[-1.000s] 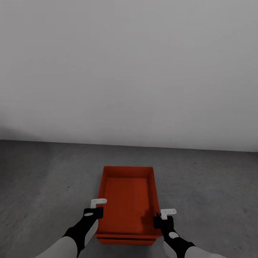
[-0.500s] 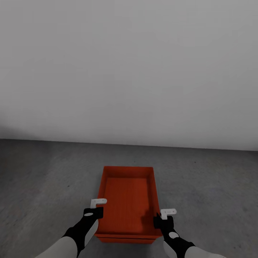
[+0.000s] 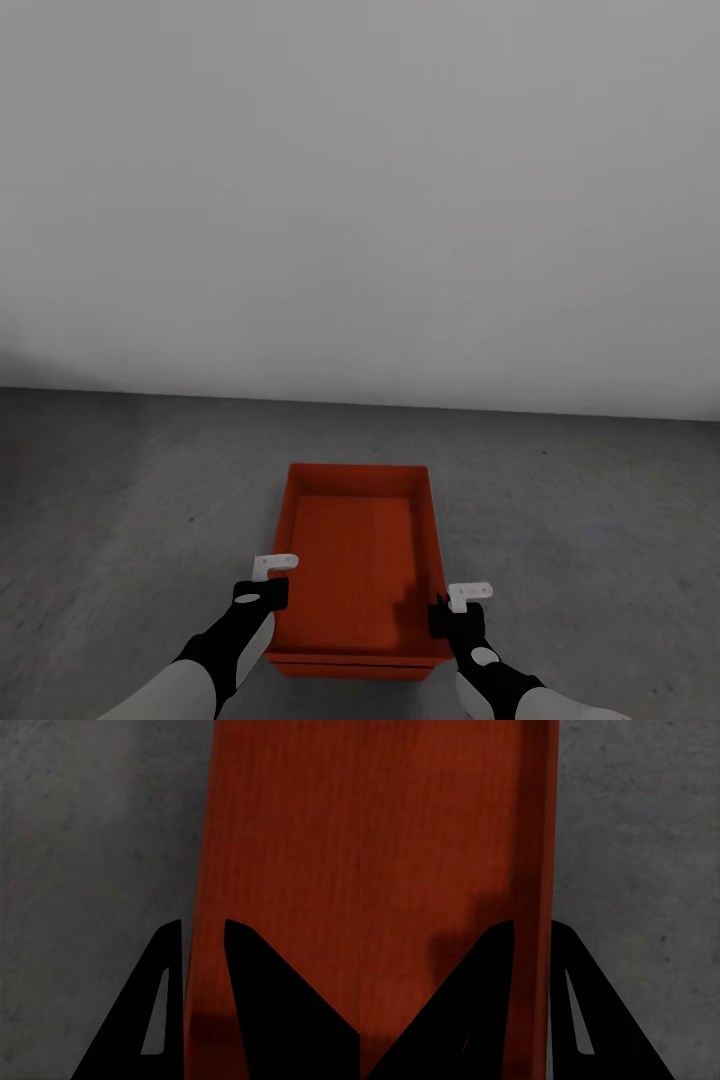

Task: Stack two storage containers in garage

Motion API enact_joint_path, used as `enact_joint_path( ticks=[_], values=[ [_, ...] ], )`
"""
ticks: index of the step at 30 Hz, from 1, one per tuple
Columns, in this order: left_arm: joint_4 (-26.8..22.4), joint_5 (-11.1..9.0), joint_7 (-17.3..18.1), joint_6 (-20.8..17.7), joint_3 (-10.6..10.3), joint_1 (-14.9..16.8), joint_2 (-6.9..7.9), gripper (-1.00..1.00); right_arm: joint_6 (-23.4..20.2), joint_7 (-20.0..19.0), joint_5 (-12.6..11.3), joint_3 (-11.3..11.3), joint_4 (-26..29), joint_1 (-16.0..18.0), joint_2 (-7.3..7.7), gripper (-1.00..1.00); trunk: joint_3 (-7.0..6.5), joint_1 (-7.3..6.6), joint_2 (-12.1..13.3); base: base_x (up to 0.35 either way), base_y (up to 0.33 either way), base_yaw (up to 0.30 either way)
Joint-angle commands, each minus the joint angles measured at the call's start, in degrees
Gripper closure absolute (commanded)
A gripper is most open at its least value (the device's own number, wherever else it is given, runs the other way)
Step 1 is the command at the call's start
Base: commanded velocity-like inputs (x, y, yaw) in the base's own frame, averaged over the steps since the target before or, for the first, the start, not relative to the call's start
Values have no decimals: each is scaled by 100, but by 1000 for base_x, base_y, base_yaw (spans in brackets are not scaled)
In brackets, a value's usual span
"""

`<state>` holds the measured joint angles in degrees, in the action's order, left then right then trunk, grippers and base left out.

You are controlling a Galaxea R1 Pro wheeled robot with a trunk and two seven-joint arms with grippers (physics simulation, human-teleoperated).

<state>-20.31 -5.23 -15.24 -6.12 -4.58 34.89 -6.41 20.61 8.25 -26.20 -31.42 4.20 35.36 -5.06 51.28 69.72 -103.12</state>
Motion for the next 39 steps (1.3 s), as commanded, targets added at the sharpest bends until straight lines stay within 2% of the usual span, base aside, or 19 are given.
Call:
enact_joint_path(
  ticks=[1,39],
  values=[
    [-17,-28,-66,-36,1,0,-9,100,40,52,-133,110,-15,6,-4,100,4,-1,-2,0,0,0],
    [-17,-30,-66,-29,1,0,-9,100,40,49,-131,110,-15,6,-2,100,4,-1,-2,0,0,0]
  ],
)
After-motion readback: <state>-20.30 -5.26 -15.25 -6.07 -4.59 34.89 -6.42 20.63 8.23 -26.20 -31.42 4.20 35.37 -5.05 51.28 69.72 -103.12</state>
